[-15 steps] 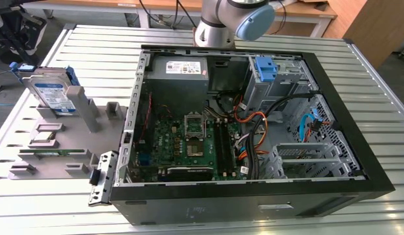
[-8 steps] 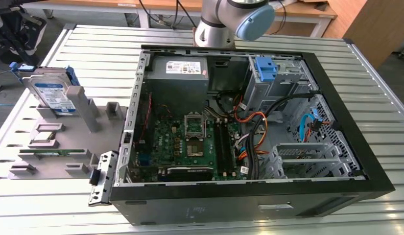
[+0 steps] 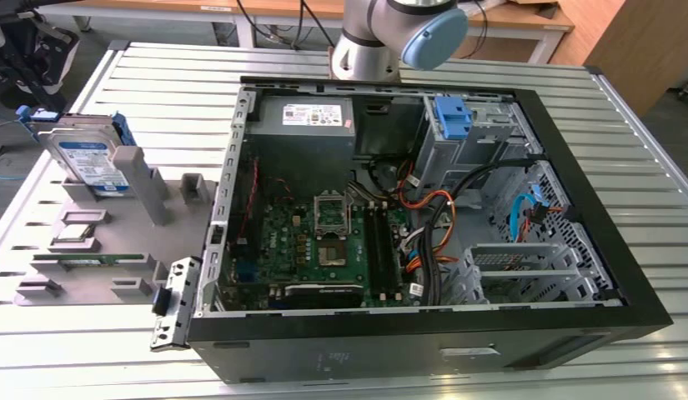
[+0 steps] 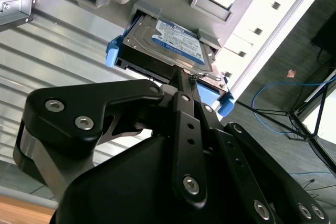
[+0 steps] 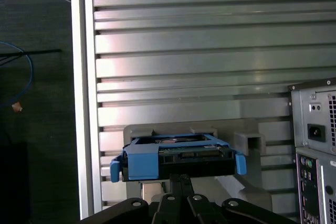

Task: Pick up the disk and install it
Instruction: 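Pick up the disk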

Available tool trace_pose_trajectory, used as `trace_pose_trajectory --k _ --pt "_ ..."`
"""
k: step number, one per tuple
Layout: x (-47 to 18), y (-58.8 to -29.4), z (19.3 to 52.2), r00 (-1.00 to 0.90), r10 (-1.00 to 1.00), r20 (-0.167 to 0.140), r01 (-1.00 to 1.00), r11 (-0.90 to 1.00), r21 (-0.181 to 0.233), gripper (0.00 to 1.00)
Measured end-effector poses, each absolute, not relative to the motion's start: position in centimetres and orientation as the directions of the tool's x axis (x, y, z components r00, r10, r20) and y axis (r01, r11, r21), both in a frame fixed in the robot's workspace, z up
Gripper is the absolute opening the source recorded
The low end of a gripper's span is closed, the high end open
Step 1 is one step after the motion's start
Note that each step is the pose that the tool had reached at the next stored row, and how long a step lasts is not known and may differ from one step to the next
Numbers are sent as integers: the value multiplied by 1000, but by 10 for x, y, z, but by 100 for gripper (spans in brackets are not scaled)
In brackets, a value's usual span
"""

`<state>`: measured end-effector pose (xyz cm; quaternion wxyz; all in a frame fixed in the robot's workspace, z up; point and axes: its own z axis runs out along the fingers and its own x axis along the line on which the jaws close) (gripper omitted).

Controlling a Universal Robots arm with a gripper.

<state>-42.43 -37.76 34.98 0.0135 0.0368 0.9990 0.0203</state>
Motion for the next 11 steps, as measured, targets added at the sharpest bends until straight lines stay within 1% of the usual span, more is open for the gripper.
trace_pose_trajectory --k 5,11 --pt "-424 -378 350 -998 55 -26 54 998 42 10" --pt "-424 -378 349 -1000 -17 -26 -18 999 42 10"
